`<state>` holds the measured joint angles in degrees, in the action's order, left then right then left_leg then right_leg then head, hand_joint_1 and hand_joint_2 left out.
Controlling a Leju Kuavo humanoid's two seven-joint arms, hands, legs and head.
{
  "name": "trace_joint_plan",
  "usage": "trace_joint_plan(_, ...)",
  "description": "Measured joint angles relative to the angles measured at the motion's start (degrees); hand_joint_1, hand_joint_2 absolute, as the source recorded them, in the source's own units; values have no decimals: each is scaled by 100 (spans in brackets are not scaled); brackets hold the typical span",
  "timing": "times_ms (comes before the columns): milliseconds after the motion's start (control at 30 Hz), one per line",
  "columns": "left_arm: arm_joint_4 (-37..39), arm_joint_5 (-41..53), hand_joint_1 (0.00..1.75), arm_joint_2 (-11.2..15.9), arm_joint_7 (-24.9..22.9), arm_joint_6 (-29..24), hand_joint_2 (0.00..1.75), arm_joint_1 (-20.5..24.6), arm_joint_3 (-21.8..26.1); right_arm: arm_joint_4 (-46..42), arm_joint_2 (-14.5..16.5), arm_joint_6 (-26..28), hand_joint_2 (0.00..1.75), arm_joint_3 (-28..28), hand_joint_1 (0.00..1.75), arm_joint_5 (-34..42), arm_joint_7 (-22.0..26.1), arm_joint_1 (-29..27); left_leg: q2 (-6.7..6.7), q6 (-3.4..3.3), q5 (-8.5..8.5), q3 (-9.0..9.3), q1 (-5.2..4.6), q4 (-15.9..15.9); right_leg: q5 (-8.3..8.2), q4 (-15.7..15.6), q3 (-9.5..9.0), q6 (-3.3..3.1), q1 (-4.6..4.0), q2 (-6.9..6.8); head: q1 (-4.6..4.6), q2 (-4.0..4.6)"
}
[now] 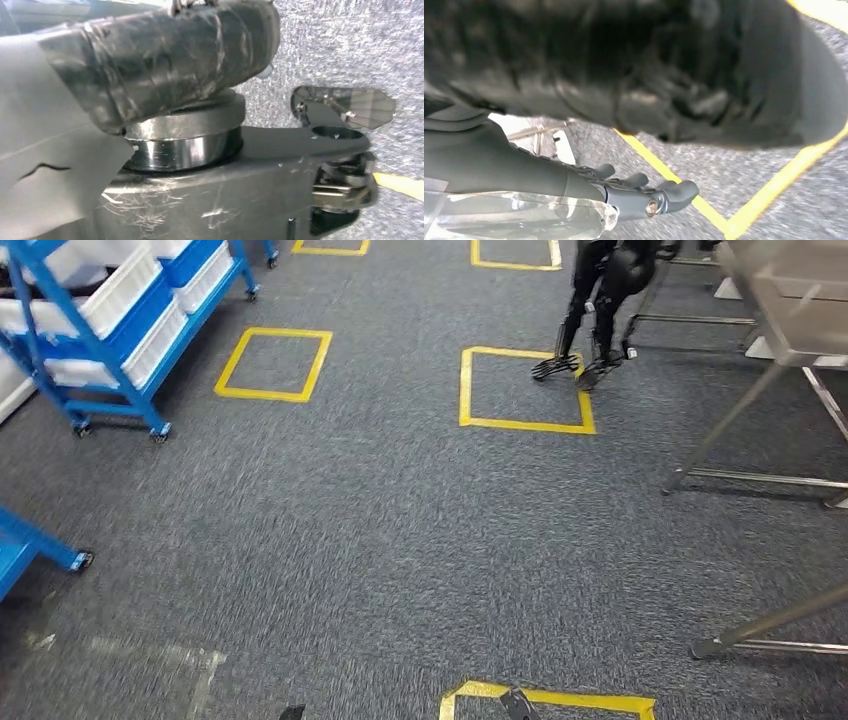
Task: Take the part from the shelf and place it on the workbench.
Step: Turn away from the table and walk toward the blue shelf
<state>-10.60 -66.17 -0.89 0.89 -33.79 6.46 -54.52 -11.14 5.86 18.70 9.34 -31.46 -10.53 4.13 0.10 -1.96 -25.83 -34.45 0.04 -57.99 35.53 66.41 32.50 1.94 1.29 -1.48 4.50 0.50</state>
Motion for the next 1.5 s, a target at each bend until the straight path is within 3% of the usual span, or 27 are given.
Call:
trace_joint_plan(67, 0, 38, 0, -19, -28, 16, 0, 22, -27, 1, -1, 5, 0, 17, 0, 33, -21, -28, -159, -28, -11, 2, -9, -9, 218, 712, 410, -3, -16, 96, -4, 0)
trace_joint_plan(100, 0, 54, 0, -26, -36, 20, 0, 23, -42, 2, -1, 5, 0, 27, 0, 49, -24, -41, -246, -32, -17, 5, -13, -18, 171, 832, 520, -7, -22, 110, -3, 0)
trace_joint_plan(133, 0, 67, 0, -30, -39, 22, 0, 22, -61, 2, -1, 7, 0, 39, 0, 60, -26, -46, -334, -31, -26, 11, -14, -32, 12, 728, 528, -14, -23, 125, -3, 0)
trace_joint_plan(167, 0, 79, 0, -32, -42, 27, 0, 21, -79, 2, -1, 11, 0, 53, 0, 67, -27, -44, -423, -25, -38, 18, -13, -50, -233, 415, 435, -29, -20, 158, -4, 0)
trace_joint_plan(233, 0, 93, 0, -39, -46, 35, 0, 25, -108, 2, 0, 23, 0, 78, 0, 72, -28, -39, -583, 8, -71, 11, -12, -102, -592, -300, 174, -69, -3, 394, -3, 0)
trace_joint_plan(300, 0, 100, 0, -44, -43, 40, 0, 31, -128, 2, 2, 43, 0, 102, 0, 74, -32, -37, -714, 71, -79, -27, -2, -121, -653, -615, 52, -96, -1, 579, -4, 0)
trace_joint_plan(367, 0, 116, 0, -39, -50, 43, 0, 15, -141, 1, 8, 65, 0, 115, 0, 85, -48, -32, -811, 144, -59, -52, 10, -90, -657, -662, 12, -135, -5, 506, -17, 0)
trace_joint_plan(433, 0, 140, 0, -31, -75, 44, 0, -2, -150, -1, 19, 78, 0, 131, 0, 97, -69, -26, -583, 217, -132, -106, -7, -203, -684, -736, -66, -206, 22, 379, 14, 0)
trace_joint_plan(500, 0, 158, 0, -29, -121, 44, 0, 17, -163, -2, 30, 84, 0, 160, 0, 112, -81, -31, -215, 281, -388, -341, -12, -702, -689, -786, -125, -260, 32, 233, 69, 0)
trace_joint_plan(567, 0, 170, 0, -29, -153, 45, 0, 37, -187, -1, 34, 84, 0, 182, 0, 125, -87, -46, -100, 319, -643, -655, 8, -1307, -668, -789, -148, -280, 23, 95, 89, 0)
trace_joint_plan(633, 0, 184, 0, -27, -158, 50, 0, 36, -220, 1, 34, 83, 0, 195, 0, 130, -93, -53, -72, 344, -673, -839, 30, -1619, -637, -787, -173, -279, 23, -47, 92, 0)
trace_joint_plan(667, 0, 191, 0, -25, -159, 52, 0, 33, -233, 2, 36, 82, 0, 206, 0, 131, -95, -52, -51, 353, -571, -822, 41, -1563, -615, -786, -196, -273, 25, -126, 91, 0)
trace_joint_plan(700, 0, 195, 0, -21, -158, 54, 0, 29, -240, 2, 38, 81, 0, 218, 0, 131, -96, -48, -15, 355, -390, -696, 49, -1304, -589, -785, -227, -263, 28, -196, 92, 0)
trace_joint_plan(767, 0, 200, 0, -9, -154, 53, 0, 21, -246, 1, 44, 78, 0, 240, 0, 132, -95, -41, 206, 332, -48, -293, 32, -527, -529, -784, -302, -222, 17, -312, 92, 0)
trace_joint_plan(833, 0, 213, 0, 4, -148, 54, 0, 19, -249, 1, 47, 74, 0, 250, 0, 132, -91, -38, 380, 279, 48, -71, -14, -114, -480, -780, -341, -170, -16, -390, 92, 0)
trace_joint_plan(933, 0, 270, 0, 8, -150, 67, 0, 14, -252, -2, 48, 64, 0, 285, 0, 133, -90, -23, 245, 179, 30, -81, -35, -82, -449, -814, -398, -102, -45, -524, 78, 0)
trace_joint_plan(967, 0, 286, 0, 8, -156, 71, 0, 6, -253, -6, 48, 61, 0, 305, 0, 134, -90, -14, 184, 145, 36, -70, -24, -56, -422, -810, -416, -72, -39, -509, 73, 0)
trace_joint_plan(1033, 0, 297, 0, 7, -175, 72, 0, 9, -273, -13, 48, 57, 0, 336, 0, 138, -90, 2, 75, 69, 55, -32, 8, 5, -239, -551, -319, -34, -22, -270, 43, 0)
trace_joint_plan(1100, 0, 298, 0, 3, -197, 70, 0, 33, -319, -14, 48, 39, 0, 357, 0, 145, -90, -5, -47, 17, 60, -15, 13, 26, 80, 143, 30, -33, -21, 20, 2, 0)
trace_joint_plan(1133, 0, 298, 0, 2, -205, 70, 0, 43, -346, -14, 48, 25, 0, 369, 0, 149, -90, -19, -123, 4, 58, -15, 8, 24, 195, 510, 238, -35, -24, 76, -8, 0)
trace_joint_plan(1167, 0, 298, 0, 2, -214, 70, 0, 46, -373, -14, 48, 13, 0, 380, 0, 152, -90, -34, -210, -2, 53, -12, 5, 19, 216, 746, 394, -36, -25, 101, -9, 0)
trace_joint_plan(1200, 0, 298, 0, 2, -222, 70, 0, 44, -397, -14, 48, 6, 0, 388, 0, 156, -90, -45, -300, -3, 48, -8, 2, 10, 125, 780, 465, -39, -22, 115, -9, 0)
trace_joint_plan(1267, 0, 299, 0, 1, -235, 70, 0, 39, -429, -14, 47, 3, 0, 393, 0, 162, -90, -45, -471, 12, 32, 0, 7, -24, -313, 241, 319, -52, -7, 198, -10, 0)
trace_joint_plan(1333, 0, 307, 0, 1, -240, 70, 0, 48, -456, -13, 44, 1, 0, 393, 0, 170, -90, -39, -620, 58, 5, -26, 2, -83, -610, -402, 99, -67, 16, 460, -15, 0)
trace_joint_plan(1400, 0, 322, 0, 2, -242, 72, 0, 54, -500, -12, 43, -10, 0, 402, 0, 186, -90, -36, -740, 125, 1, -66, 8, -106, -634, -609, 28, -94, 11, 589, -24, 0)
trace_joint_plan(1467, 0, 355, 0, 4, -252, 73, 0, 31, -538, -17, 44, -42, 0, 419, 0, 212, -90, -24, -791, 200, 15, -92, 31, -94, -660, -644, -14, -161, 3, 473, -27, 0)
trace_joint_plan(1500, 0, 380, 0, 5, -263, 77, 0, 19, -552, -20, 44, -61, 0, 425, 0, 227, -90, -17, -693, 236, -19, -119, 25, -144, -673, -668, -41, -200, 5, 417, -12, 0)
